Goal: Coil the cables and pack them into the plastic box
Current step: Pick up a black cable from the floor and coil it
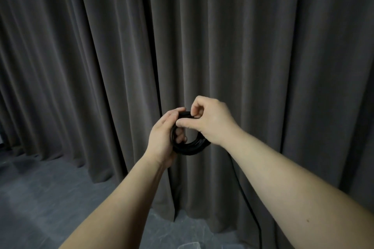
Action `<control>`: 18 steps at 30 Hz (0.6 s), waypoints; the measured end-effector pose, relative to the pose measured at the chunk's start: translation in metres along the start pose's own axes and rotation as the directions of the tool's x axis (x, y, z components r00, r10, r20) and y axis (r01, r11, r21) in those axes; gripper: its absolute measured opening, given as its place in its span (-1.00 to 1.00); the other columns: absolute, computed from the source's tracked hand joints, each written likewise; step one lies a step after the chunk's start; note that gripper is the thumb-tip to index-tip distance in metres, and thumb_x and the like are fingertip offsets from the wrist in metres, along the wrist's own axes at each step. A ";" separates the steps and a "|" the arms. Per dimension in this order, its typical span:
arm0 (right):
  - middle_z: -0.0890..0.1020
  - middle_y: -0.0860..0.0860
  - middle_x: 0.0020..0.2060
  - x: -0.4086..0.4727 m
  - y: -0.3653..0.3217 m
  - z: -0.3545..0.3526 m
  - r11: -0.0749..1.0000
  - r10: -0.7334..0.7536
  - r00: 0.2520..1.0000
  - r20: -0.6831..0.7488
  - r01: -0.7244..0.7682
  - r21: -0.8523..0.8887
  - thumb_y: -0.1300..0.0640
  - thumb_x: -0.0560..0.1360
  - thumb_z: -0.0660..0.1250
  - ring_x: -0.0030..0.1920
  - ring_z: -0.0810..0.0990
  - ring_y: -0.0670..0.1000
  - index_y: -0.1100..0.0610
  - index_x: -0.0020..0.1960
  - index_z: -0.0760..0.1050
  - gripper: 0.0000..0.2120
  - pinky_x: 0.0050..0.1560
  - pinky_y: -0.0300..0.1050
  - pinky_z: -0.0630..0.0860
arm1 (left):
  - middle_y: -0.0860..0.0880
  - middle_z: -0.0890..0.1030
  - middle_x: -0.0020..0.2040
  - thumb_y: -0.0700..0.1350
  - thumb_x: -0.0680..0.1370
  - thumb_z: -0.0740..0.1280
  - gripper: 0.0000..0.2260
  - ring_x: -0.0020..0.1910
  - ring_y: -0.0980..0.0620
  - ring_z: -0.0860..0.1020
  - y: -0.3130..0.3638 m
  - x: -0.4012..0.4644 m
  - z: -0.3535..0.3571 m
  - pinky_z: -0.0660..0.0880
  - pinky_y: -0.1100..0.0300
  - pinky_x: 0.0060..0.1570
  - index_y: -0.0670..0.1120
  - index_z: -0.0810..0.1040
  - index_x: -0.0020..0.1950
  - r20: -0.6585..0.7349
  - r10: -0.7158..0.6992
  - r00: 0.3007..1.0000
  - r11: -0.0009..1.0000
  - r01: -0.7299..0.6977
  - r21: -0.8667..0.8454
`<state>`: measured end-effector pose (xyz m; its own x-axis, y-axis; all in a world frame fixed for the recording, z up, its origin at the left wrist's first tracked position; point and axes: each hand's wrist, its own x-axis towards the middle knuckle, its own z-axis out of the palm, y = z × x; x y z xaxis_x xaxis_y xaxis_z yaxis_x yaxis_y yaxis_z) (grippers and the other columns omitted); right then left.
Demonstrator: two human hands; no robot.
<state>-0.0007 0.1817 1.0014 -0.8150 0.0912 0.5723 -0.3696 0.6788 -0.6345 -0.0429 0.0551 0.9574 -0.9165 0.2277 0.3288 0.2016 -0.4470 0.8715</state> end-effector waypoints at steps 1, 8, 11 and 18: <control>0.48 -0.09 -0.43 -0.002 0.001 0.001 1.000 0.024 0.999 -0.040 -0.025 -0.015 -0.14 0.21 0.57 -0.39 0.42 -0.07 0.08 -0.29 0.41 -0.58 -0.34 -0.13 0.40 | 0.00 0.37 -0.45 -0.06 0.64 0.18 -0.73 -0.53 0.11 0.28 0.000 -0.001 0.002 0.32 0.21 -0.38 -0.16 0.58 0.15 0.000 -0.031 1.000 0.999 0.031 -0.045; 0.47 -0.07 -0.45 -0.005 0.009 -0.003 0.981 0.124 0.986 -0.115 -0.139 -0.132 -0.27 0.20 0.51 -0.42 0.40 -0.07 0.10 -0.33 0.38 -0.51 -0.47 -0.18 0.28 | 0.05 0.32 -0.47 -0.04 0.63 0.22 -0.77 -0.50 0.12 0.25 -0.004 -0.003 0.009 0.31 0.24 -0.40 -0.14 0.58 0.11 -0.035 0.023 0.999 0.998 -0.021 0.060; 0.49 -0.09 -0.47 0.001 0.022 -0.008 0.989 0.100 0.995 0.029 -0.103 0.103 0.06 0.33 0.51 -0.44 0.41 -0.11 0.08 -0.31 0.51 -0.80 -0.36 -0.20 0.35 | 0.04 0.32 -0.48 -0.06 0.63 0.23 -0.81 -0.51 0.11 0.25 -0.005 -0.001 0.007 0.29 0.22 -0.42 -0.11 0.59 0.06 -0.060 0.048 0.997 0.998 -0.045 0.053; 0.51 -0.05 -0.50 0.006 0.029 -0.005 0.915 0.136 0.986 -0.098 -0.087 0.395 0.20 0.37 0.50 -0.49 0.46 -0.10 0.07 -0.31 0.51 -0.81 -0.42 -0.20 0.41 | 0.04 0.34 -0.47 -0.07 0.46 0.38 -0.70 -0.51 0.10 0.28 -0.008 -0.001 0.008 0.34 0.21 -0.39 -0.13 0.54 0.16 0.061 0.074 0.995 0.990 -0.081 0.115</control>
<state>-0.0139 0.2050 0.9890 -0.8099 0.2538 0.5288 -0.4435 0.3251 -0.8353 -0.0404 0.0656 0.9532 -0.8764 0.2463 0.4139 0.3133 -0.3612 0.8783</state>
